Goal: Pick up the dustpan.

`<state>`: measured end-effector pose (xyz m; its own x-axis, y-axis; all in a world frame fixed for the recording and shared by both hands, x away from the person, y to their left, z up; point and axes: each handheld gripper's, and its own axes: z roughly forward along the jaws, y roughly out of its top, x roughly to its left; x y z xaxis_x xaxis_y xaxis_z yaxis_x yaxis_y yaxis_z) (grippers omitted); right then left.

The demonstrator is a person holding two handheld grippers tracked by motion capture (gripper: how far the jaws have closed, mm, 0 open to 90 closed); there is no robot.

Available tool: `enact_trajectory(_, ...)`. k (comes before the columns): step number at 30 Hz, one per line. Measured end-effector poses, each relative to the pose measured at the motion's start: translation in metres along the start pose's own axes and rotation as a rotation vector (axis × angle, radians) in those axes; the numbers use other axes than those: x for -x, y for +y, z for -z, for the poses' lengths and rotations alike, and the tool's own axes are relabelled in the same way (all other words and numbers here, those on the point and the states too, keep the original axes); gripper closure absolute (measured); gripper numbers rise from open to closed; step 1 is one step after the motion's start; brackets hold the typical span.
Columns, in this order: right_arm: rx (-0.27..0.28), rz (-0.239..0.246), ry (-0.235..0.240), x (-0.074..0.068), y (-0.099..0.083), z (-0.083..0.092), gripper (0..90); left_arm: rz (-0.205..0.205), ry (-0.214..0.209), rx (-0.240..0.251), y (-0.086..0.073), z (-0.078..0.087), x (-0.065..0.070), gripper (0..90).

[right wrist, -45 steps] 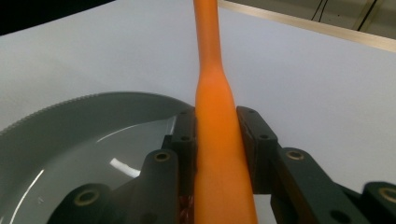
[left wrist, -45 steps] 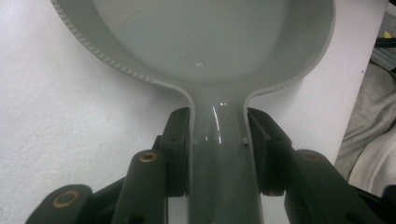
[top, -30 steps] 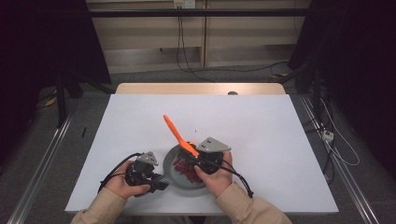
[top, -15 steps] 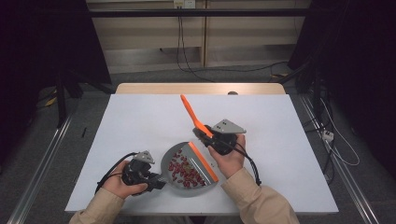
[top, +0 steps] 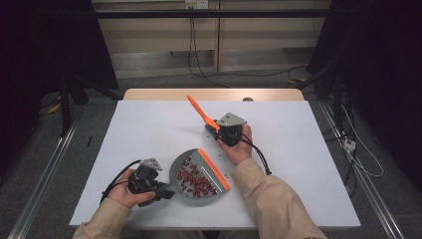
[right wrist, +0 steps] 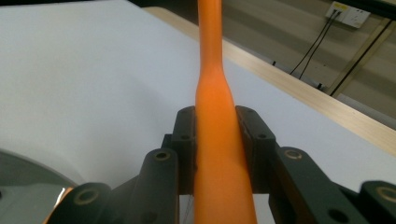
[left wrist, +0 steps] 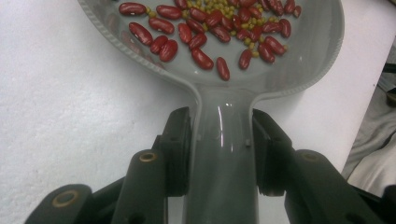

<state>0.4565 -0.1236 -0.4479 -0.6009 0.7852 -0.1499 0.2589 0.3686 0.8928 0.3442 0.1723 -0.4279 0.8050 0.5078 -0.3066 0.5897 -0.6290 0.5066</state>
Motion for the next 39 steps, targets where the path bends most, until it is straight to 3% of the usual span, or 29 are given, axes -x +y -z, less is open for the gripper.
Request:
enact_trajectory(2,0.0,-0.006,0.028,-0.001,0.0,0.001,71.5,0.006,-0.001,-0.003,-0.001,0.001,-0.002,62.2)
enact_trajectory(7,-0.015,0.074,0.11,-0.014,-0.001,0.012,71.2,0.033,0.0,0.005,-0.002,0.001,-0.004,62.2)
enact_trajectory(13,-0.007,0.087,0.184,-0.029,-0.006,0.029,71.1,0.038,-0.003,-0.005,-0.001,0.0,-0.004,62.2)
enact_trajectory(19,0.004,0.076,0.248,-0.045,-0.007,0.045,71.1,0.032,0.002,-0.015,0.0,0.001,-0.004,62.2)
enact_trajectory(23,0.034,0.019,0.296,-0.054,-0.003,0.054,71.4,0.026,-0.005,-0.016,0.0,0.0,-0.004,62.3)
enact_trajectory(26,0.044,0.035,0.312,-0.066,0.001,0.059,71.5,0.022,-0.013,-0.017,-0.001,0.0,-0.004,62.4)
enact_trajectory(28,0.067,-0.011,0.339,-0.067,0.003,0.06,71.4,0.003,-0.015,-0.026,-0.002,0.0,-0.004,62.6)
enact_trajectory(35,0.07,-0.036,0.2,-0.047,0.005,0.075,71.4,-0.012,-0.023,-0.028,-0.003,0.003,0.001,62.7)
enact_trajectory(39,0.031,-0.01,0.111,-0.035,-0.005,0.082,71.4,-0.034,-0.03,-0.044,-0.004,0.004,0.003,62.6)
